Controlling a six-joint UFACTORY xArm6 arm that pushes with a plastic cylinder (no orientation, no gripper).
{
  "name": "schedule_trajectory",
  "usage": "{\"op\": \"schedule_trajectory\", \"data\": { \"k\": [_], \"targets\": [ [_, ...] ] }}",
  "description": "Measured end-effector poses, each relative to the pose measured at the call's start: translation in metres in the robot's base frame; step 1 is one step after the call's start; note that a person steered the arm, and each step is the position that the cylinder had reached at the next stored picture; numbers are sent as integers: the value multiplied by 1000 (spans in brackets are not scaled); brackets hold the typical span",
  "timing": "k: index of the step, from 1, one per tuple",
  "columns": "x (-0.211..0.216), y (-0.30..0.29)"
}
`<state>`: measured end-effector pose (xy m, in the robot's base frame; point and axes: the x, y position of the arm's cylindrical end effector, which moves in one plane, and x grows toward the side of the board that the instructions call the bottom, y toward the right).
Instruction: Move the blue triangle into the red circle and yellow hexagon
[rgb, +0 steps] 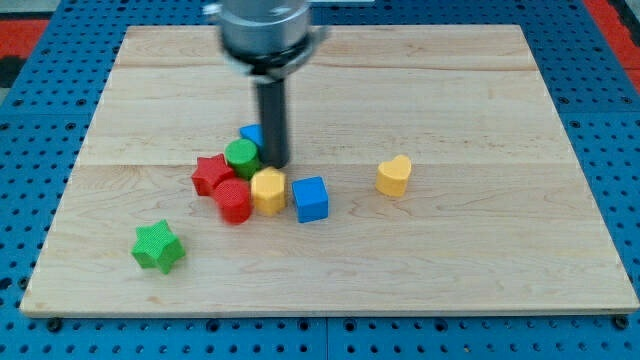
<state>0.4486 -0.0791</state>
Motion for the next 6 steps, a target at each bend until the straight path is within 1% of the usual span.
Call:
{"op": "schedule_trajectory", "data": {
  "k": [1, 2, 3, 4, 5, 6],
  "targets": [
    [8, -45],
    [4, 16],
    [-34, 73],
    [-92, 26],
    [-30, -14],
    [24, -51]
  ]
}}
